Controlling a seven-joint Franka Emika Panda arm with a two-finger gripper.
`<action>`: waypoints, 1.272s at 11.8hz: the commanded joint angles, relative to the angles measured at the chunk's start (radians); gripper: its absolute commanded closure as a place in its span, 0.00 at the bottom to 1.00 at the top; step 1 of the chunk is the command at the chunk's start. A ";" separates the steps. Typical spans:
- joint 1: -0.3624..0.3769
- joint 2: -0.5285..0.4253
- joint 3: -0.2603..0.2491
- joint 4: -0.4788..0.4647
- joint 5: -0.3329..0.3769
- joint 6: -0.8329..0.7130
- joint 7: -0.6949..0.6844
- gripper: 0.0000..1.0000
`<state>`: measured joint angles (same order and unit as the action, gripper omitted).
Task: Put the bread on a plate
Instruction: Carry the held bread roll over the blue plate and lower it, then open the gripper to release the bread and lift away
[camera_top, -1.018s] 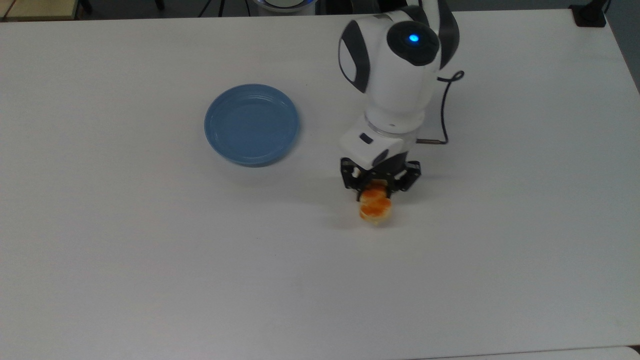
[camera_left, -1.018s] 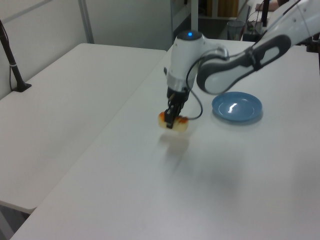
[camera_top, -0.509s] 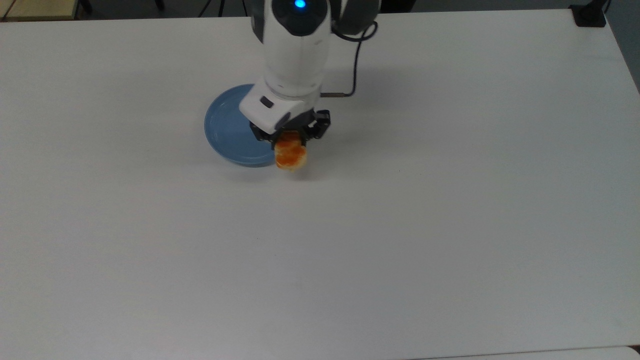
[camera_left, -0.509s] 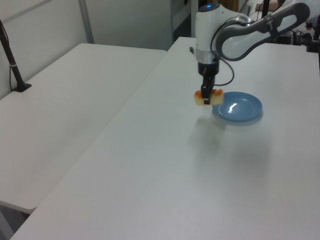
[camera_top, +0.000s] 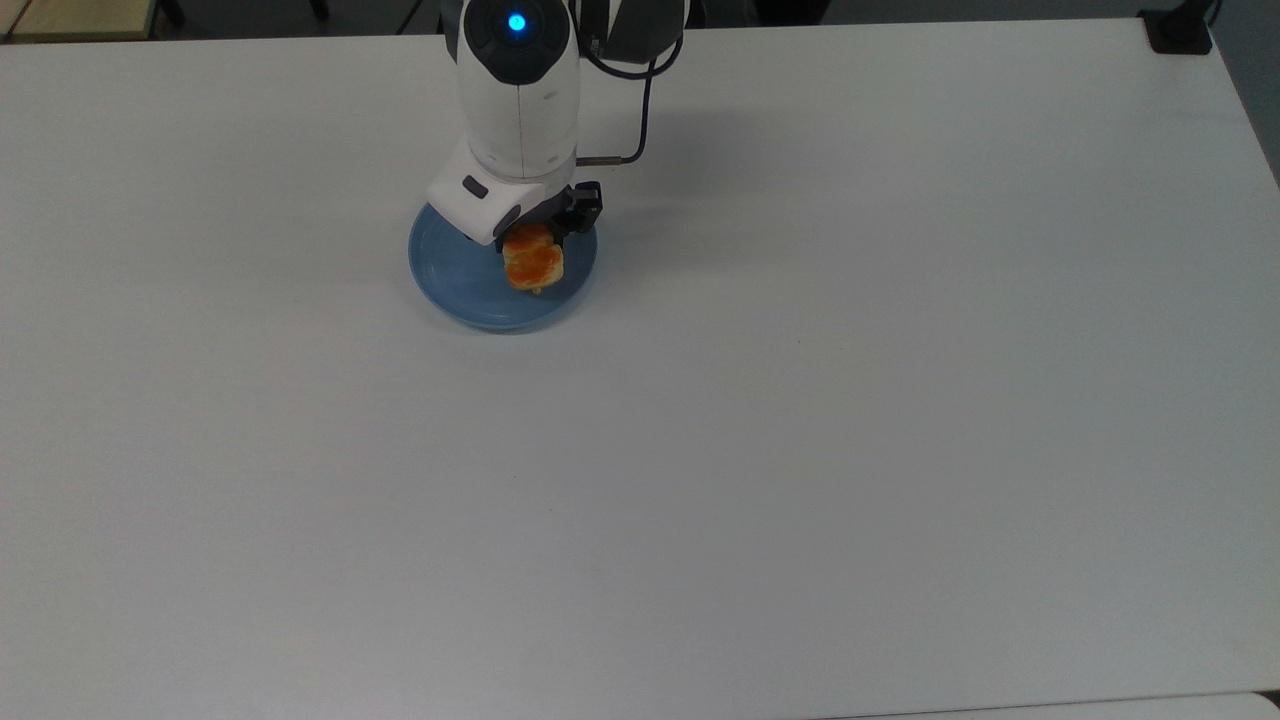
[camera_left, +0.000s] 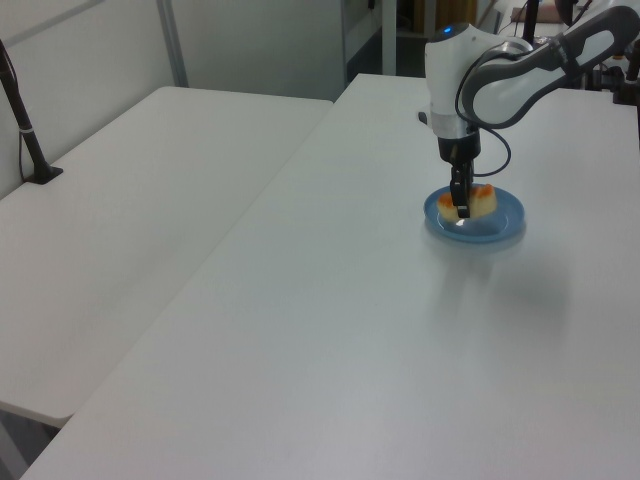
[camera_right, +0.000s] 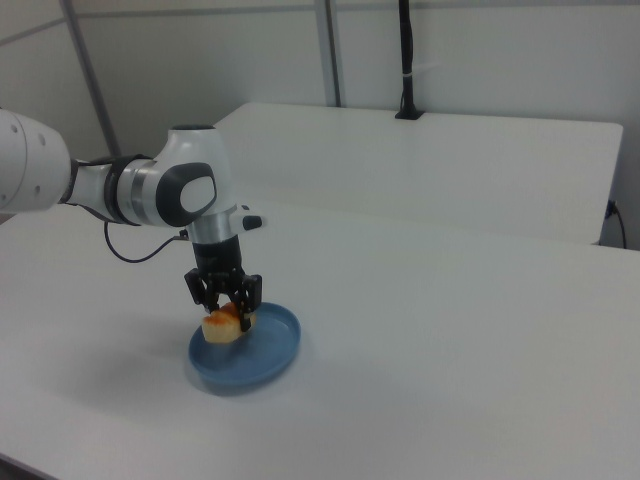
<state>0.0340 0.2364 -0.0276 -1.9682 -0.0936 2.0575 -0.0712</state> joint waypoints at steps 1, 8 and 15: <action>0.003 -0.040 -0.005 -0.057 0.012 0.018 -0.012 0.15; 0.001 -0.111 -0.006 0.070 0.021 -0.039 0.071 0.00; -0.008 -0.094 0.014 0.399 0.075 -0.295 0.142 0.00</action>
<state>0.0314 0.1373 -0.0171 -1.6155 -0.0304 1.8100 0.0510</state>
